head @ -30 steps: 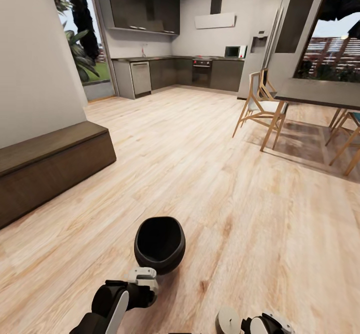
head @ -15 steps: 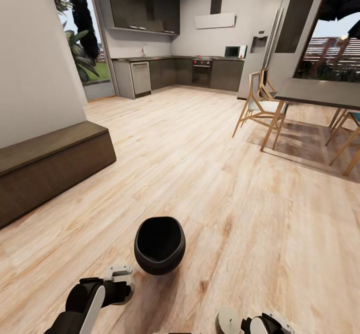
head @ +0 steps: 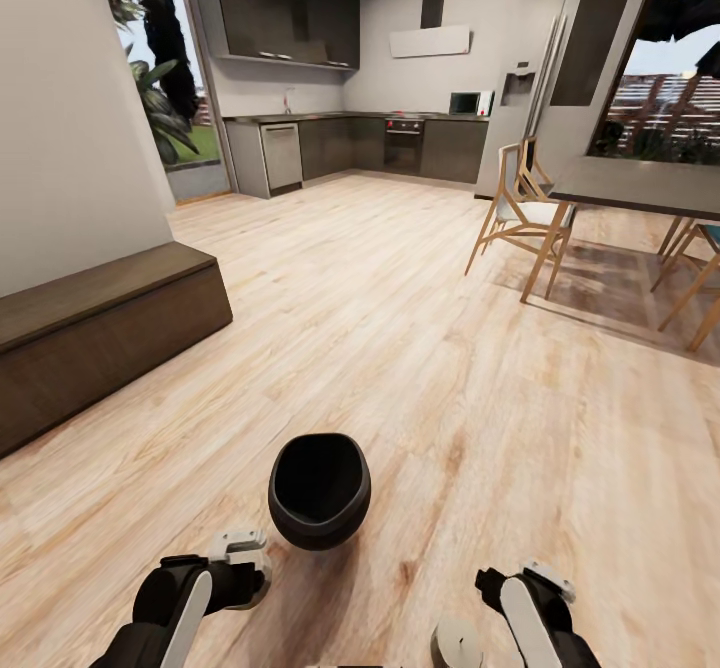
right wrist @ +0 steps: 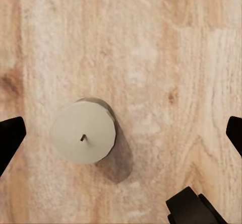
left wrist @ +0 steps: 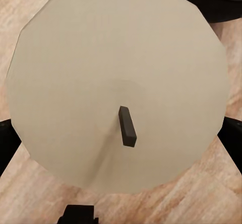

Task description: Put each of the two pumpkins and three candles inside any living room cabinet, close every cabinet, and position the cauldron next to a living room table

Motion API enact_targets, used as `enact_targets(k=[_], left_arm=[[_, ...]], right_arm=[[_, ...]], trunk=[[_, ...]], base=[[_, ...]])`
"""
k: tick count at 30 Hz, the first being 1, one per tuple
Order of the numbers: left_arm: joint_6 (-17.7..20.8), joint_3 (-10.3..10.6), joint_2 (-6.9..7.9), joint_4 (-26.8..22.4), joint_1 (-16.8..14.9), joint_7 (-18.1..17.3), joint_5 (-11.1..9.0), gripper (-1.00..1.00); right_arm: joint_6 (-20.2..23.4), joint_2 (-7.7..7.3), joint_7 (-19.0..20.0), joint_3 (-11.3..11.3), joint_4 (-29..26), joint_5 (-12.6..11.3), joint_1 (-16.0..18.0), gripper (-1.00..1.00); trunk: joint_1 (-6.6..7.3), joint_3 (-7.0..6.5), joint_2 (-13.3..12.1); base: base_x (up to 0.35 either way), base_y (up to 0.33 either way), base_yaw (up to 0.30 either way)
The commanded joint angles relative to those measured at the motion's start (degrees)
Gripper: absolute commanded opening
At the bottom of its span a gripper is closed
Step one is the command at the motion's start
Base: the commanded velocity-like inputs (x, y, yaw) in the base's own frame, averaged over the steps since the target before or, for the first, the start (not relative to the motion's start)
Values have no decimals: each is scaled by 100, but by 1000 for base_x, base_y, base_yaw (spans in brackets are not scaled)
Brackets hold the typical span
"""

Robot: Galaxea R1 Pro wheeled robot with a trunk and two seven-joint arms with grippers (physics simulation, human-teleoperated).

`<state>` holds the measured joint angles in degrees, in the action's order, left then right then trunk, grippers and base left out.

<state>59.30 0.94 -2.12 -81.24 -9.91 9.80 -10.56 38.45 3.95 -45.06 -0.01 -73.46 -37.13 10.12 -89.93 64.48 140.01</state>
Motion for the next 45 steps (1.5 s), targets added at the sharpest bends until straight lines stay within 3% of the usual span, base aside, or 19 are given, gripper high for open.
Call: enact_targets(k=[1, 7, 10, 15, 19, 22, 24, 26, 28, 29, 30, 31, 33, 35, 36, 39, 45], left_arm=[[17, 3, 1, -5, -3, 58, -60, -100], [16, 3, 4, -7, -3, 57, -60, -100], [19, 3, 15, -29, -2, 57, -60, -100], [28, -33, 46, -123, -2, 57, -62, -100], [38, -395, 85, -210, -28, 57, -68, -100], [46, -860, 151, -263, -113, 48, -74, -100], [53, -1116, 267, -292, -149, 38, -134, -100], [60, -1235, 419, -302, -175, 22, -291, -100], [70, -1314, 706, -309, -193, -63, -773, -100], [70, -1336, 989, -311, -199, -155, -1371, -100], [70, -1337, 1094, -311, -200, -181, -1608, -100], [70, -1326, 1418, -312, -202, -232, -2360, -100], [70, -1310, 1889, -308, -204, -263, -3346, -100], [70, -1274, 2297, -285, -200, -276, -4148, -100], [70, -1242, 2431, -276, -199, -280, -4448, -100], [70, -1190, 2639, -261, -197, -284, -4912, -100], [70, -1113, 2702, -252, -196, -294, -5079, -100]], right_arm=[[127, 1, -37, -3, -9, -52, 119, 100], [263, 34, -21, -1, 438, -61, 563, 100], [277, 43, -18, 166, 886, -58, 805, 100], [276, 35, -20, 328, 1100, -57, 927, 100], [277, 25, -21, 364, 1187, -51, 945, 100], [280, 20, -17, 369, 1231, -49, 950, 100], [287, 19, -14, 374, 1242, -52, 968, 100], [291, 19, -13, 376, 1268, -54, 990, 100], [293, 20, -12, 378, 1358, -56, 1016, 100], [291, 24, -12, 375, 1454, -52, 1033, 100], [290, 24, -12, 376, 1483, -53, 1044, 100], [288, 26, -12, 377, 1551, -55, 1078, 100], [283, 26, -12, 378, 1604, -56, 1100, 100], [279, 27, -12, 379, 1627, -57, 1109, 100], [278, 27, -12, 379, 1632, -57, 1111, 100], [273, 28, -12, 380, 1640, -57, 1114, 100], [264, 27, -12, 386, 1642, -49, 1115, 100]], trunk=[[1, 5, 2], [-131, 113, 243], [-177, 171, 324], [-190, 282, 331], [-200, 371, 336], [-208, 437, 340], [-213, 481, 343], [-218, 526, 346], [-224, 570, 348], [-226, 592, 350], [-229, 614, 351], [-231, 636, 352], [-236, 681, 355], [-242, 725, 358], [-244, 747, 359], [-252, 814, 363], [-267, 947, 371]], base=[[0, 0, 0], [0, 0, 0], [0, 0, 0], [0, 0, 0], [0, 0, 0], [0, 0, 0], [0, 0, 0], [0, 0, 0], [0, 0, 0], [0, 0, 0], [0, 0, 0], [0, 0, 0], [0, 0, 0], [0, 0, 0], [0, 0, 0], [0, 0, 0], [0, 0, 0]])
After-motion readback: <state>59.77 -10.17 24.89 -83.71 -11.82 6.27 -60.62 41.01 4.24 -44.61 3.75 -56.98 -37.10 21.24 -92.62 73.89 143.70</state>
